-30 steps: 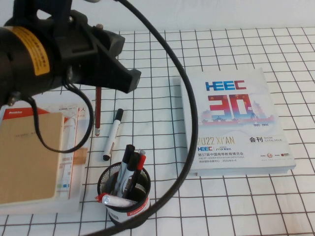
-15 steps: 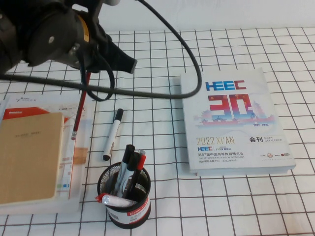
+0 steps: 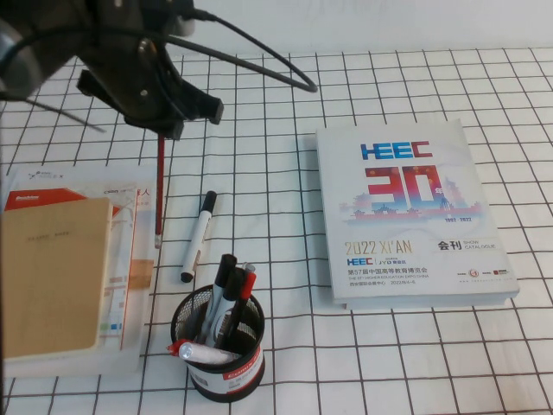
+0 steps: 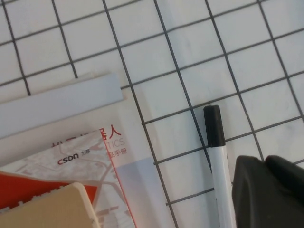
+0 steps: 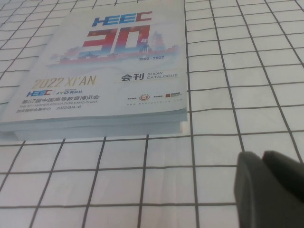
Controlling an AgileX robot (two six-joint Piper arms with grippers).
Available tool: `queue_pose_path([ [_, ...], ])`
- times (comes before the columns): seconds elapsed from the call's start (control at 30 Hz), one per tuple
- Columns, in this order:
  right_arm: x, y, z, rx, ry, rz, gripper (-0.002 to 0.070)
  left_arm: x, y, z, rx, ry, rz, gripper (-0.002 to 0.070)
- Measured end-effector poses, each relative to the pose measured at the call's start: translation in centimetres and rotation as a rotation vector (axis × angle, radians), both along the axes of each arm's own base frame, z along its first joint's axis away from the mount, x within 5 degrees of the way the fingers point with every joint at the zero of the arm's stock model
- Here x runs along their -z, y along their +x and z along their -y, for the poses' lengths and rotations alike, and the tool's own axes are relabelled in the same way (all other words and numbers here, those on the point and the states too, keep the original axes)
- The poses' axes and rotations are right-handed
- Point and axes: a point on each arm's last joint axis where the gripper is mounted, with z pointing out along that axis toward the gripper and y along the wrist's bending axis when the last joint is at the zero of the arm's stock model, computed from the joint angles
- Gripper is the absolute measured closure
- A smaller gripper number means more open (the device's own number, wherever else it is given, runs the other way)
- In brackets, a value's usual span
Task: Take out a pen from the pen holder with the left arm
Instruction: 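Take a marker out of the pen holder and lay it on the table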
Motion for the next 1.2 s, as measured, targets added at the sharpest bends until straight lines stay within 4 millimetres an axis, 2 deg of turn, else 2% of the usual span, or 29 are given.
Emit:
queue_pose_path([
  [0.17, 0.0, 0.0, 0.0, 0.0, 0.0, 0.0, 0.0691, 3.0, 2.5, 1.1, 0.012, 0.054, -0.124, 0.0677],
  [0.33, 0.0, 0.0, 0.0, 0.0, 0.0, 0.0, 0.0691, 5.6, 4.5, 2.0, 0.035, 0.08, -0.17, 0.0677],
  [0.53, 0.0, 0.0, 0.0, 0.0, 0.0, 0.0, 0.0691, 7.6, 5.6, 2.5, 0.041, 0.09, -0.194, 0.0677],
  [0.8, 0.0, 0.0, 0.0, 0.0, 0.0, 0.0, 0.0692, 10.7, 6.1, 3.0, 0.047, 0.091, -0.263, 0.0677],
  [1.07, 0.0, 0.0, 0.0, 0.0, 0.0, 0.0, 0.0691, 11.6, 6.3, 3.1, 0.049, 0.089, -0.281, 0.0675],
  [1.2, 0.0, 0.0, 0.0, 0.0, 0.0, 0.0, 0.0691, 11.6, 6.3, 3.2, 0.069, 0.093, -0.275, 0.0612],
])
